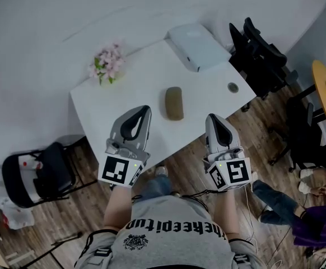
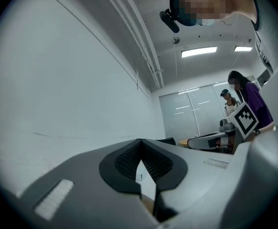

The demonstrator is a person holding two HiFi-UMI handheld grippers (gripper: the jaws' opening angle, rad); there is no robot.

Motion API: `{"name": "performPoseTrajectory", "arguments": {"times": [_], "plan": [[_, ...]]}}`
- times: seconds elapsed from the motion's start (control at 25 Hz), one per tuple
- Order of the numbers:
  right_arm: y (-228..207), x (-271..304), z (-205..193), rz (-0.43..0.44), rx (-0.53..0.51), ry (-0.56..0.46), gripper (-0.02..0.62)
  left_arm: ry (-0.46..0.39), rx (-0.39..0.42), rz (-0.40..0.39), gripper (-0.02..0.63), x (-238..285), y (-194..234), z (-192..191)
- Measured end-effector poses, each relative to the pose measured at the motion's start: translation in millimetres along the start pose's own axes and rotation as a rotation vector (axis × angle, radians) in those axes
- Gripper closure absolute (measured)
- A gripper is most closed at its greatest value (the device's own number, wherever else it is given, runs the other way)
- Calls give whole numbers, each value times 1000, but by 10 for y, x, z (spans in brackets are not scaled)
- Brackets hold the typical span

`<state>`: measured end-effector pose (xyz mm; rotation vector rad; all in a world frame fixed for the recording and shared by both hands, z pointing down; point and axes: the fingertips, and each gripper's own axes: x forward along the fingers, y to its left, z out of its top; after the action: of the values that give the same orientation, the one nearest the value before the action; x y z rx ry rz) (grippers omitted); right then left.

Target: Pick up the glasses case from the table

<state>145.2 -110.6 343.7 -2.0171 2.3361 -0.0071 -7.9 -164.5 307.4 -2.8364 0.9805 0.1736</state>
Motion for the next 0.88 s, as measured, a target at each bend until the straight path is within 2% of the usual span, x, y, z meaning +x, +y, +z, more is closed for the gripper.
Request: {"name": "performPoseTrajectory", "arguments": {"times": [0.52, 0.88], "plan": [[-131, 492, -87, -53, 11, 12, 591, 23, -21, -23, 591, 340, 429, -205], [-159, 670, -152, -85, 20, 30, 591, 51, -48, -61, 591, 526, 561, -371]]}}
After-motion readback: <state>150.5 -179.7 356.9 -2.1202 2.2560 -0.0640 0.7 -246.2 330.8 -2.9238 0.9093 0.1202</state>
